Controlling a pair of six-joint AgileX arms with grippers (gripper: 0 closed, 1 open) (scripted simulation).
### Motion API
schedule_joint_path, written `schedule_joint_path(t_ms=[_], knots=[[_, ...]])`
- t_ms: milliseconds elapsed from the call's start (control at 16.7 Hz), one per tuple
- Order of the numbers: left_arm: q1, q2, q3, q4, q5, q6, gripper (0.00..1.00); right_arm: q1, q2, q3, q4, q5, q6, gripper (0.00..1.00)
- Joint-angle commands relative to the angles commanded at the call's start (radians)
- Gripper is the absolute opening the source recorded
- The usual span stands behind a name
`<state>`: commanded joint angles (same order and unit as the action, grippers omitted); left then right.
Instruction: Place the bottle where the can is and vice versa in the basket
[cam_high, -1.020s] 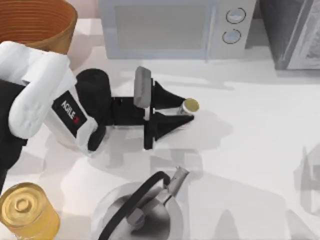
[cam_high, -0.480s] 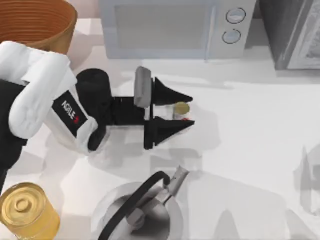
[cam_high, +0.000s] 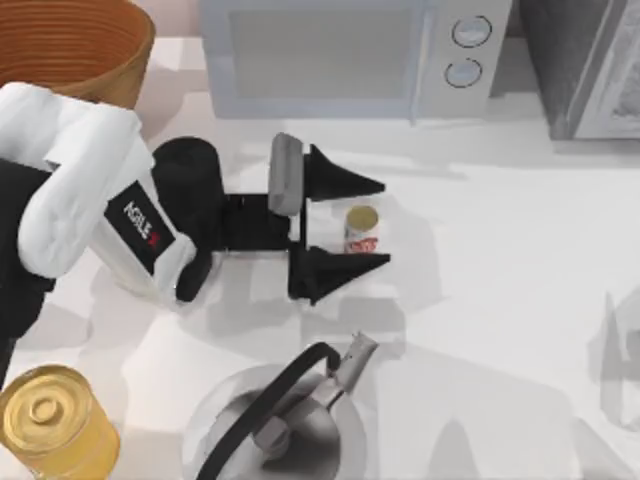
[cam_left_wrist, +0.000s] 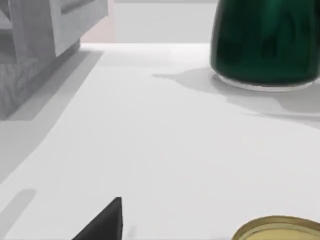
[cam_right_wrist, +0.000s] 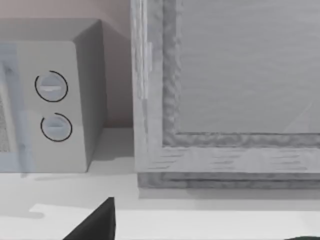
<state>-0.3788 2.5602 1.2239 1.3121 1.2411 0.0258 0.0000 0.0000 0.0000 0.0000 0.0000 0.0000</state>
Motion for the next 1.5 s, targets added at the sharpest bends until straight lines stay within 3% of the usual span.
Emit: schedule_joint_path(t_ms=[300,540,900,1500], knots=[[0.013,-0.022,-0.025,-0.028,-0.018,-0.009,1.00,0.000,0.000,0.000,0.000,0.000,0.000,1.00],[0.065,-0.184,-0.137,-0.164,-0.126,-0.021,1.00,0.000,0.000,0.000,0.000,0.000,0.000,1.00],[0.185,-0.705,-0.382,-0.463,-0.407,0.000,1.00,0.000,0.000,0.000,0.000,0.000,0.000,1.00],[0.345,-1.905,-0.903,-1.015,-0.945,-0.001,1.00,0.000,0.000,0.000,0.000,0.000,0.000,1.00]])
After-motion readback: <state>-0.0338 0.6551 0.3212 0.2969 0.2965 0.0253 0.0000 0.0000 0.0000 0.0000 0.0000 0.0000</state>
